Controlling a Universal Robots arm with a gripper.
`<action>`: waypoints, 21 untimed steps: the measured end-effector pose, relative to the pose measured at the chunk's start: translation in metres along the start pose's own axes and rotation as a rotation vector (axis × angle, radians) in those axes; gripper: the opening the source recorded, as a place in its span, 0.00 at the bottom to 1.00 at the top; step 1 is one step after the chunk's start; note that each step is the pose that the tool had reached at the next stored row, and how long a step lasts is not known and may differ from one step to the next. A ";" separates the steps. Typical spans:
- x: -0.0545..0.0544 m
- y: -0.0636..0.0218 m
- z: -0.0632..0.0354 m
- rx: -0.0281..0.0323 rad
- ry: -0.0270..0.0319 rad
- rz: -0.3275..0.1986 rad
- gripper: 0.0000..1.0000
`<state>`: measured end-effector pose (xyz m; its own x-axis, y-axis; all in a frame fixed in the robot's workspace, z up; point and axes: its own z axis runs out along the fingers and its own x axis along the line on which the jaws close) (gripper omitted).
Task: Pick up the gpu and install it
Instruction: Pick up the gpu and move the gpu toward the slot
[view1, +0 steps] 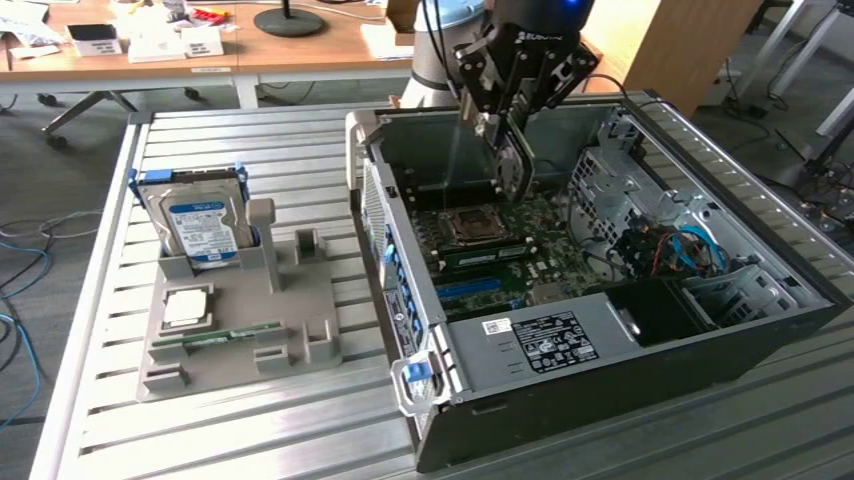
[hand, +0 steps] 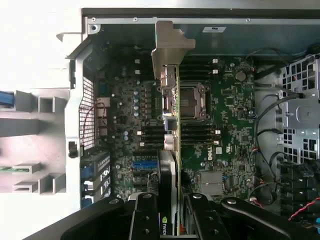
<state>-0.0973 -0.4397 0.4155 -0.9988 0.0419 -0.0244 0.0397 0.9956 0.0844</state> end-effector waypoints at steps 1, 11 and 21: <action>-0.001 0.0001 0.0000 0.0000 0.0000 0.000 0.27; -0.018 0.0008 0.0005 0.0000 0.0001 0.000 0.27; -0.024 0.0010 0.0007 0.0000 0.0000 0.000 0.27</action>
<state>-0.0729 -0.4397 0.4155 -0.9988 0.0419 -0.0244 0.0397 0.9956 0.0844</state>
